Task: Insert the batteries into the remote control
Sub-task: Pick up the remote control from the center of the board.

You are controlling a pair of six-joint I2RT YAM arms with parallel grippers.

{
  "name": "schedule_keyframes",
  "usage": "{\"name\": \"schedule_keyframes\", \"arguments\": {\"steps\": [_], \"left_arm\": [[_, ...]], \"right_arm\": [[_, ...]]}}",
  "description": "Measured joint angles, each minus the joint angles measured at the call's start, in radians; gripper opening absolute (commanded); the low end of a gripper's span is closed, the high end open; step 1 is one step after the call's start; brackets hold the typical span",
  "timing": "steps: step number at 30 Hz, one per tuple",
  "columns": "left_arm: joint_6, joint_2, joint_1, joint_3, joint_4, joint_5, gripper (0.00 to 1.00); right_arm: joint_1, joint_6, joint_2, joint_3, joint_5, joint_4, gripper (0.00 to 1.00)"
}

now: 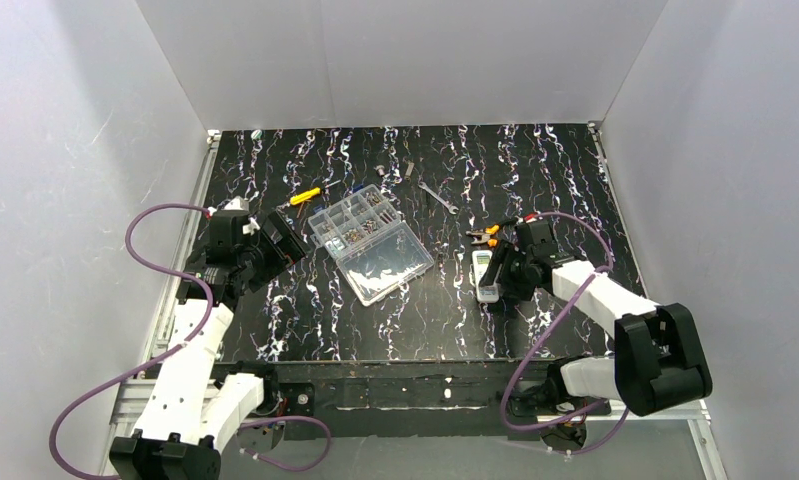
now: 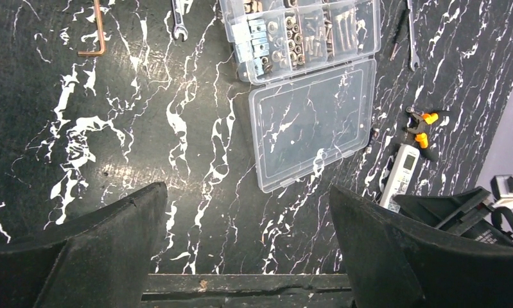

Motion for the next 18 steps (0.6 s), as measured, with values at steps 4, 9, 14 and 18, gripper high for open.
{"name": "schedule_keyframes", "arguments": {"steps": [4, 9, 14, 18], "left_arm": [[-0.006, 0.006, 0.0, 0.0, 0.012, 0.015, 1.0], [-0.006, 0.016, 0.0, 0.0, 0.016, 0.022, 0.99], [-0.01, 0.025, 0.0, 0.0, 0.029, 0.023, 0.99], [-0.014, 0.031, 0.0, 0.0, 0.039, 0.024, 0.99]], "right_arm": [[0.0, 0.002, 0.039, 0.004, -0.003, 0.01, 0.74], [0.002, 0.007, 0.073, 0.026, -0.003, 0.014, 0.62], [0.028, 0.014, 0.109, 0.051, 0.017, 0.009, 0.61], [0.087, 0.018, 0.133, 0.076, 0.064, 0.005, 0.5]]}}
